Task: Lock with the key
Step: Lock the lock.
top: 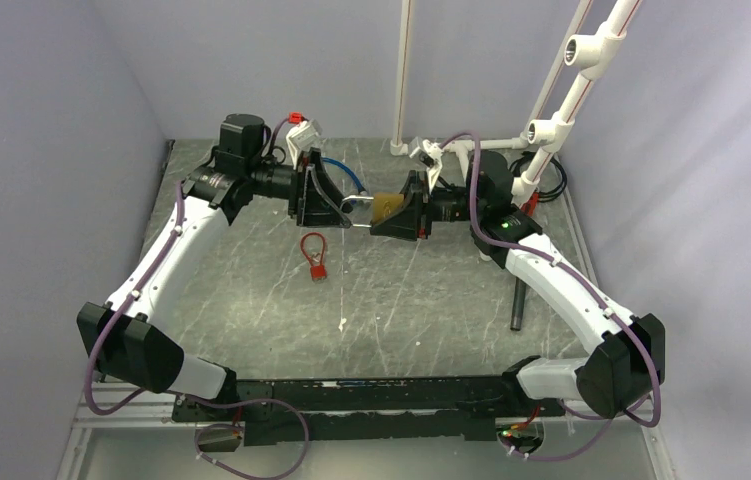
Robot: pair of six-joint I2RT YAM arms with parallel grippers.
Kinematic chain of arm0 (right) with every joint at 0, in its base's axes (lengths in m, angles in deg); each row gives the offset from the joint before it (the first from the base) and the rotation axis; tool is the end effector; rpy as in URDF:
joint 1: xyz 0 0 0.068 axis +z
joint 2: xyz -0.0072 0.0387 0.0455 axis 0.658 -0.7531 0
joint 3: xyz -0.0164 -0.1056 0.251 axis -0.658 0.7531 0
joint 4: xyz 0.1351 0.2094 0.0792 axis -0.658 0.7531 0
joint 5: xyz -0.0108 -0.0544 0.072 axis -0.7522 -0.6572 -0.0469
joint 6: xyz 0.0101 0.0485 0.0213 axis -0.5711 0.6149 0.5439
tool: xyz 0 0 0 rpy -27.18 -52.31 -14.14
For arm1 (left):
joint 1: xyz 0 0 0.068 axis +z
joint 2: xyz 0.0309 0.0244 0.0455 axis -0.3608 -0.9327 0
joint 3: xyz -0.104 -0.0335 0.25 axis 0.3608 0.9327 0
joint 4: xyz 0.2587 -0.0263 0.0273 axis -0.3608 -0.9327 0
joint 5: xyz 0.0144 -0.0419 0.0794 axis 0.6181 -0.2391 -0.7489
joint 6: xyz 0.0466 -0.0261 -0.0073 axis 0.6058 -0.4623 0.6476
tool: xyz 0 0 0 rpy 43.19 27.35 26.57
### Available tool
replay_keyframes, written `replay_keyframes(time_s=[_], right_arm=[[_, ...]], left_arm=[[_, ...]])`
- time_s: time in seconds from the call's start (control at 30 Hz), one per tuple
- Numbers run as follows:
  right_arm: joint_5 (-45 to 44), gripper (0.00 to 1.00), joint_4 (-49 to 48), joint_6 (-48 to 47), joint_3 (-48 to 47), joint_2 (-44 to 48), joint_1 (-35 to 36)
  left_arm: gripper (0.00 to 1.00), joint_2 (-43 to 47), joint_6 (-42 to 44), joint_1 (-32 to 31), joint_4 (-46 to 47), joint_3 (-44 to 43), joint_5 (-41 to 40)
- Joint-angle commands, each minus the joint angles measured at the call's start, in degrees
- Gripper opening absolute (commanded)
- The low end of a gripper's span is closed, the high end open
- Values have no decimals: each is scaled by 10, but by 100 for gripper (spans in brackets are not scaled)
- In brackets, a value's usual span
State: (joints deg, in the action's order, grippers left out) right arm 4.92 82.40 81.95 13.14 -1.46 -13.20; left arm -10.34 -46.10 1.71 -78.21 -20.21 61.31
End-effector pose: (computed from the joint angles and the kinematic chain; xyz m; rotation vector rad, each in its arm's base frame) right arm 0.2387 0.1623 0.3760 -1.0609 1.4723 1.4201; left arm 0.2704 -0.1315 0.4066 1.0665 1.6745 -1.5450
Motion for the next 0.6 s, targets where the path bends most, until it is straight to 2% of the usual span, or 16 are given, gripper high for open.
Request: replay_keyframes(time_s=[0.0,0.07,0.13,0.17,0.33,0.43,0.57], right_arm=[[20,0,-86,27,-27,16,-2],[25,0,-88,29,-27,15,-1],[32,0,-87,29,-27,14,-1],[36,0,-84,26,-27,14,-1],[57,0,-60,17,-34,10,-1],[56,0,-83,33,-30,9,0],[52,0,-131,71,-28,-1,0]], left_arm=[[59,25,49,-12,-11,2,3],[43,25,42,-16,2,6,-1],[12,23,14,-15,13,5,3],[1,22,13,-13,10,2,4],[0,33,21,3,14,2,-30],[0,38,31,4,18,2,-29],[0,43,-14,-5,64,1,-30]])
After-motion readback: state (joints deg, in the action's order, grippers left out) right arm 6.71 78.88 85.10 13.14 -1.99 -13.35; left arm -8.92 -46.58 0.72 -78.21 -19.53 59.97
